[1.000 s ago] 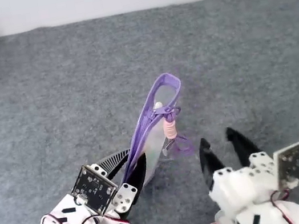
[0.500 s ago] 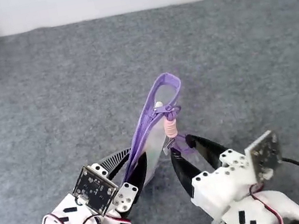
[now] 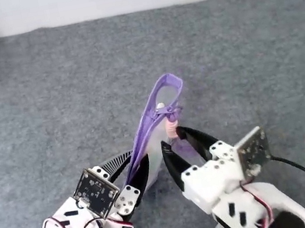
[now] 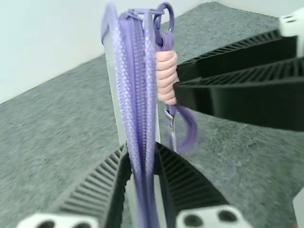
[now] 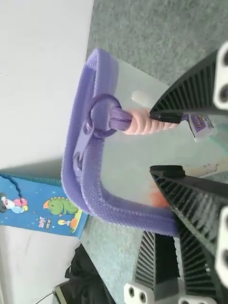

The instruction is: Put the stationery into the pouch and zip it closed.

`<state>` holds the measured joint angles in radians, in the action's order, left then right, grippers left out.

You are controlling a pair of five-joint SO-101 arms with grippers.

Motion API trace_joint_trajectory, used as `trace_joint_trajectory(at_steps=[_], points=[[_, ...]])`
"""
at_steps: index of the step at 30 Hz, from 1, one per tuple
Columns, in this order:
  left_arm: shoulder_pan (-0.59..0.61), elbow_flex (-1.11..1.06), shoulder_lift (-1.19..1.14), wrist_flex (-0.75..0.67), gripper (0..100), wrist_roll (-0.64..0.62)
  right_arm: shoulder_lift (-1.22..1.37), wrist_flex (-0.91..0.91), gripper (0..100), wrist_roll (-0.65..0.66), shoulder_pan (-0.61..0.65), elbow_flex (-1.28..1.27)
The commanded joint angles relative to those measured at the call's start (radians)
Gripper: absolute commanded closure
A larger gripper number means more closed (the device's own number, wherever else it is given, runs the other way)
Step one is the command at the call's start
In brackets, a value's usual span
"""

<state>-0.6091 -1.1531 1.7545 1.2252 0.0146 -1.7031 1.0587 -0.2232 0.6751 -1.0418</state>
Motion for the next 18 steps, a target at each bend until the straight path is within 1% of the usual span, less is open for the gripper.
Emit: trace_joint_trajectory(at_steps=[1, 5, 9, 11, 13, 14, 16, 18], points=[[-0.005, 0.002, 0.005, -0.018, 99, 0.002, 0.096, -0.068, 85.4, 0.009, -0.025, 0.006], [-0.005, 0.002, 0.005, -0.018, 99, 0.002, 0.154, -0.108, 85.5, 0.009, -0.110, 0.009], [-0.005, 0.002, 0.005, -0.018, 99, 0.002, 0.170, -0.108, 86.0, 0.014, -0.134, 0.009], [-0.005, 0.002, 0.005, -0.018, 99, 0.000, 0.166, -0.124, 90.5, 0.054, -0.134, 0.005], [-0.005, 0.001, 0.005, -0.018, 99, 0.000, 0.163, -0.162, 98.1, 0.092, -0.136, 0.002], [-0.005, 0.001, 0.005, -0.017, 99, 0.000, 0.162, -0.176, 99.7, 0.104, -0.136, 0.002], [-0.005, 0.001, 0.005, -0.015, 99, 0.000, 0.168, -0.189, 98.0, 0.115, -0.136, 0.002], [-0.003, 0.001, 0.005, -0.015, 99, 0.000, 0.170, -0.191, 99.1, 0.115, -0.137, 0.002]])
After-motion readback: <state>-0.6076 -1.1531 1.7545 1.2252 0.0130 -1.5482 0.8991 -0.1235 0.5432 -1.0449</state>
